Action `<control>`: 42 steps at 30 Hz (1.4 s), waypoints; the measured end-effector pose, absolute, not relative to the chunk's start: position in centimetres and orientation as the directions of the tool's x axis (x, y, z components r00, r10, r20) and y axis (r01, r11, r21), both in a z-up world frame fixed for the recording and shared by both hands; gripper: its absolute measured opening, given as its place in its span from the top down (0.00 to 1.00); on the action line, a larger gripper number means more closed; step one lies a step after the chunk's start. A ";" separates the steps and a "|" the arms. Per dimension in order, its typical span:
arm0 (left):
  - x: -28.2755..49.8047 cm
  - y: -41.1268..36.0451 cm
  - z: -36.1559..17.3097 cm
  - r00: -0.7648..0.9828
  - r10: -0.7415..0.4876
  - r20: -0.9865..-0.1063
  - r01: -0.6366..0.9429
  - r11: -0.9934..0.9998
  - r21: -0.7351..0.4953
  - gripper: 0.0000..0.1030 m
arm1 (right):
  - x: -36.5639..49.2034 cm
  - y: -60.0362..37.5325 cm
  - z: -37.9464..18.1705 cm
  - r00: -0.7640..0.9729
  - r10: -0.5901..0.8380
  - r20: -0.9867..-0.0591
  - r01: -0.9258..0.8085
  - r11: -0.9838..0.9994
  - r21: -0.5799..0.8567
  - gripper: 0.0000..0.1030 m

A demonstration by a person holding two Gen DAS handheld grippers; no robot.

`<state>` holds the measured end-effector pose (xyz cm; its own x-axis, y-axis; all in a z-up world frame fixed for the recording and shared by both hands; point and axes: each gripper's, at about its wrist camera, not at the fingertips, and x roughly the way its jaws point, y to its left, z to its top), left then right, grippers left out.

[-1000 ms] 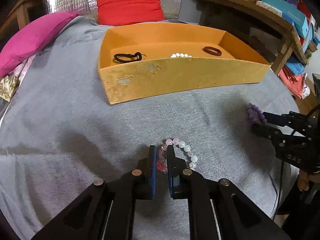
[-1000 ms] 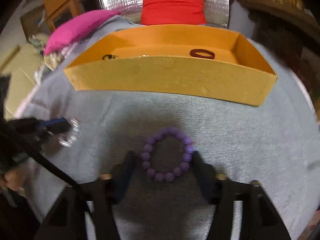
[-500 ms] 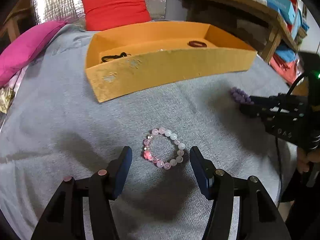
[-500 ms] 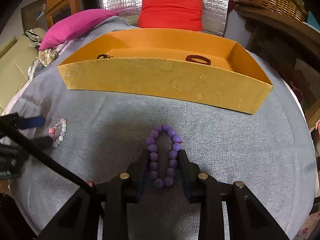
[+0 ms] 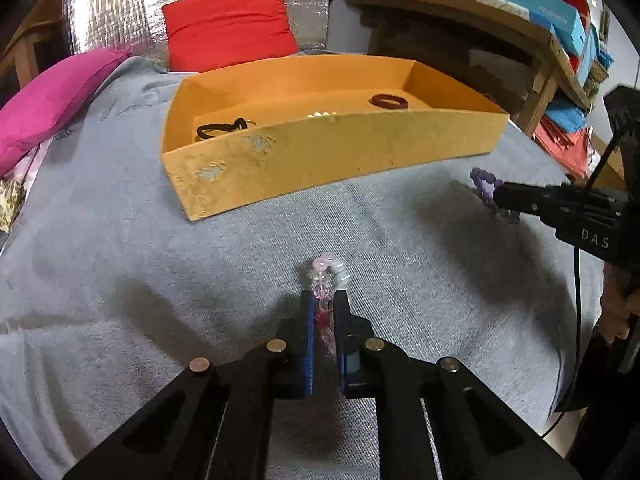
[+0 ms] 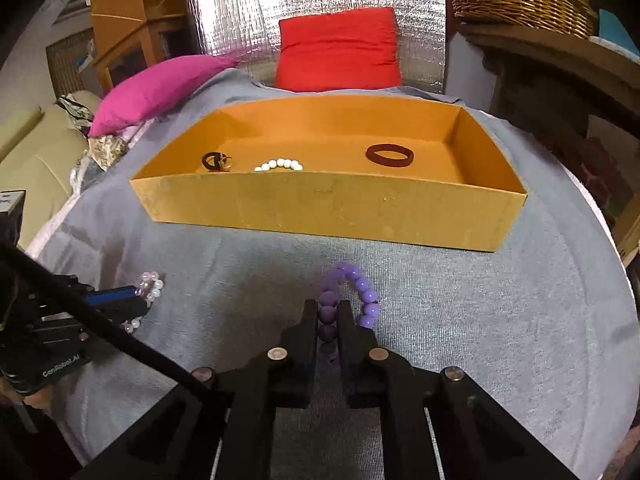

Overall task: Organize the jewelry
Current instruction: 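Lift both bracelets and carry them over the orange box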

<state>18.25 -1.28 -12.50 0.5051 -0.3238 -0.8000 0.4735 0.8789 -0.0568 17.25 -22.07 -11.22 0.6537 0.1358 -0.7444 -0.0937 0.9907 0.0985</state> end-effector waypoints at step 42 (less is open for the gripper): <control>17.2 -4.0 -10.4 0.625 -0.174 -0.761 0.369 0.925 0.091 0.92 | 17.8 -22.1 -12.0 0.607 0.255 -0.753 -0.058 0.959 0.279 0.90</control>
<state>17.23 -3.98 -10.43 0.6249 -0.1740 -0.7611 0.3687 0.9250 0.0913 17.81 -22.06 -11.95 0.6069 0.2554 -0.7526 -0.0579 0.9586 0.2787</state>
